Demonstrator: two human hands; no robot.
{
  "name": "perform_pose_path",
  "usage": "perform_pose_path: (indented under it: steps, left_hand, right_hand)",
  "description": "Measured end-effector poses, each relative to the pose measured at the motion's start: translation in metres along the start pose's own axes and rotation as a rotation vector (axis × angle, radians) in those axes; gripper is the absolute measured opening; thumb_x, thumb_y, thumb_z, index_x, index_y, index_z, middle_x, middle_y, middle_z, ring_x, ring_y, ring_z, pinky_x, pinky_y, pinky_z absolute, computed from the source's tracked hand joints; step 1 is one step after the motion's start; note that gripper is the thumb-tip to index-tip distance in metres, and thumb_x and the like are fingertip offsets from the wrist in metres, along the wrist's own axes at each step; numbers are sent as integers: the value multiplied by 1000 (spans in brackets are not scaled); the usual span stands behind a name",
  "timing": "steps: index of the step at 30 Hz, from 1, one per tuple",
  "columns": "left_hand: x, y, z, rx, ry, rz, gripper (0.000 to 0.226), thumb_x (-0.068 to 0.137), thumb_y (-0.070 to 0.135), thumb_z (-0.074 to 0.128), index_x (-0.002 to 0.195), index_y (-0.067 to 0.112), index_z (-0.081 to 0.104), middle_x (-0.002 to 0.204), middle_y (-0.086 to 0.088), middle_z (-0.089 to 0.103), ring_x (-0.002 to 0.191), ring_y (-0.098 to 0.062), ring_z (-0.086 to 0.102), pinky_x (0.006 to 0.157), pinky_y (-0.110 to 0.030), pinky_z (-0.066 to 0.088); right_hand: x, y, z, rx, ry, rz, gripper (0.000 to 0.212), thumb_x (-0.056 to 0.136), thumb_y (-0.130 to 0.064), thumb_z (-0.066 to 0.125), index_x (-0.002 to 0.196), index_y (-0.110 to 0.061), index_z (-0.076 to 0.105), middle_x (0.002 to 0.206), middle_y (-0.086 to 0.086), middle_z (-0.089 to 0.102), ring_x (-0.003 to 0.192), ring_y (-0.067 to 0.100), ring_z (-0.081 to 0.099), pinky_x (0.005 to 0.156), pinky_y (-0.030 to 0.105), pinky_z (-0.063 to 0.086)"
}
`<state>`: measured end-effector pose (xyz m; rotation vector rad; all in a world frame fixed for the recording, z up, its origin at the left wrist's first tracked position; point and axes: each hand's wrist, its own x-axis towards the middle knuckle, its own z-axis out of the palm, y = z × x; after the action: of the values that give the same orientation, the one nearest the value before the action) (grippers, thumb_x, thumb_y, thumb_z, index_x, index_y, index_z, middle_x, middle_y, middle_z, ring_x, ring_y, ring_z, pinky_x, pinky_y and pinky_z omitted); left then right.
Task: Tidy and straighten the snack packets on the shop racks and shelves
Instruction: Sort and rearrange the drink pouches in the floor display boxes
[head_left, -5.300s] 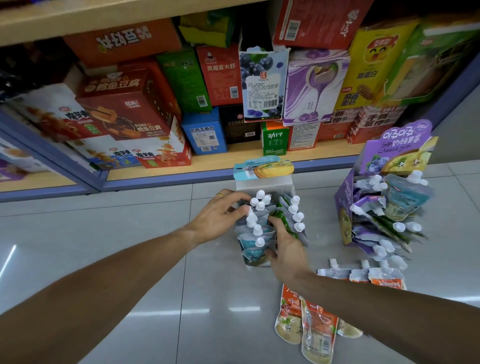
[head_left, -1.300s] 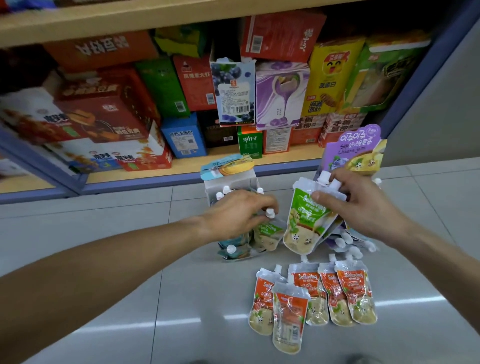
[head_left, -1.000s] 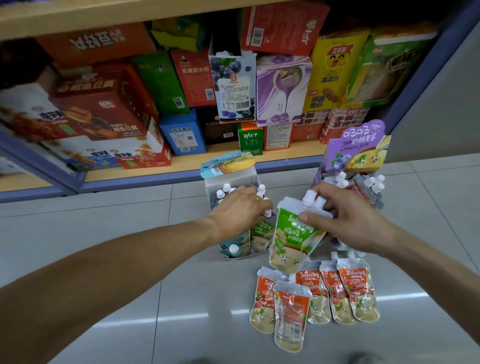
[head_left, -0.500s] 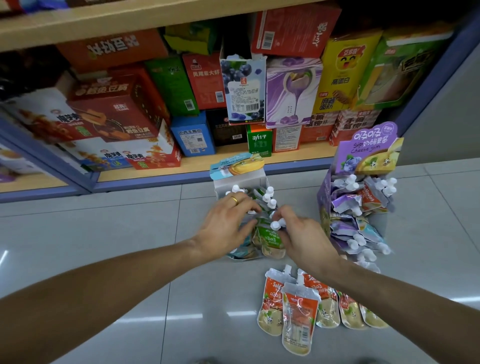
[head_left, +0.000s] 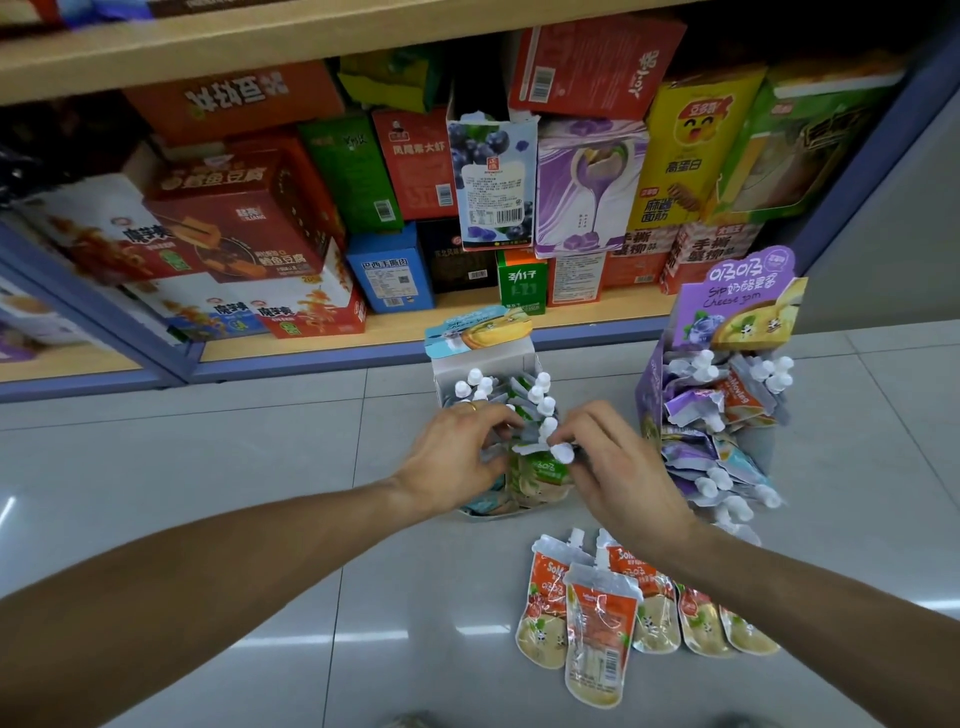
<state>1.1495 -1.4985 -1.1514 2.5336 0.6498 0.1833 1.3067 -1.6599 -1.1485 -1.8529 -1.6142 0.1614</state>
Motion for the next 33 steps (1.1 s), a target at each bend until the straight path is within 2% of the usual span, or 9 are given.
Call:
perform_pose_path:
  steps: [7, 11, 14, 17, 21, 24, 26, 30, 33]
  left_hand:
    - [-5, -2, -5, 221, -63, 198, 53, 81, 55, 72, 130, 38, 60, 122, 16, 61, 113, -5, 53, 91, -28, 40]
    - [1, 2, -2, 217, 72, 239, 16, 89, 33, 76, 104, 28, 70, 97, 12, 70, 91, -14, 66, 77, -27, 40]
    - [1, 4, 0, 199, 131, 233, 9, 92, 26, 73, 100, 24, 71, 91, 9, 71, 79, -19, 67, 68, -27, 48]
    - [-4, 1, 3, 193, 184, 242, 11, 90, 23, 71, 101, 22, 70, 90, 5, 70, 72, -23, 66, 60, -30, 51]
    - [-5, -1, 6, 162, 184, 246, 12, 89, 21, 70, 101, 21, 67, 91, 5, 68, 71, -23, 65, 57, -32, 53]
    - [-8, -6, 9, 113, 145, 217, 9, 90, 24, 64, 100, 23, 63, 92, 7, 66, 73, -22, 65, 58, -37, 55]
    - [-9, -9, 11, 72, 120, 196, 6, 92, 23, 63, 98, 22, 62, 93, 7, 64, 75, -21, 64, 61, -40, 55]
    - [-7, -15, 13, 24, 86, 188, 6, 95, 23, 63, 100, 20, 63, 99, 7, 64, 82, -21, 65, 66, -42, 56]
    - [-7, -17, 14, 40, 49, 217, 8, 95, 27, 58, 101, 24, 62, 103, 9, 65, 89, -20, 65, 68, -41, 56]
  right_hand:
    - [-2, 10, 28, -60, -56, -87, 27, 81, 8, 69, 101, -9, 64, 102, 6, 56, 87, 22, 57, 65, 41, 54]
    - [-4, 5, 22, -82, 102, -38, 38, 81, -6, 80, 113, -12, 60, 109, 5, 59, 98, 23, 59, 74, 37, 56]
    - [-18, -2, 17, -126, 206, -97, 38, 84, -25, 81, 111, -12, 58, 108, 9, 60, 97, 23, 56, 82, 31, 50]
    - [-46, -2, 32, -165, -30, -211, 21, 94, -35, 68, 101, -15, 68, 96, 1, 66, 86, 21, 61, 72, 33, 54]
    - [-57, 15, 52, -244, -308, -125, 44, 92, -40, 64, 129, -17, 63, 119, 0, 70, 102, 19, 68, 87, 34, 59]
    - [-53, 16, 59, -238, -387, -82, 59, 89, -38, 70, 141, -15, 53, 128, 1, 67, 101, 18, 70, 85, 32, 59]
    - [-55, 14, 63, -269, -469, -36, 69, 92, -37, 66, 151, -12, 41, 141, 6, 58, 96, 20, 71, 78, 33, 60]
    - [-66, 13, 70, -220, -677, 62, 84, 102, -36, 47, 162, -14, -8, 171, 13, 1, 107, 29, 65, 91, 40, 54]
    - [-63, 18, 69, -161, -675, 71, 87, 100, -35, 52, 162, -18, -6, 170, 7, 7, 123, 29, 57, 103, 40, 49]
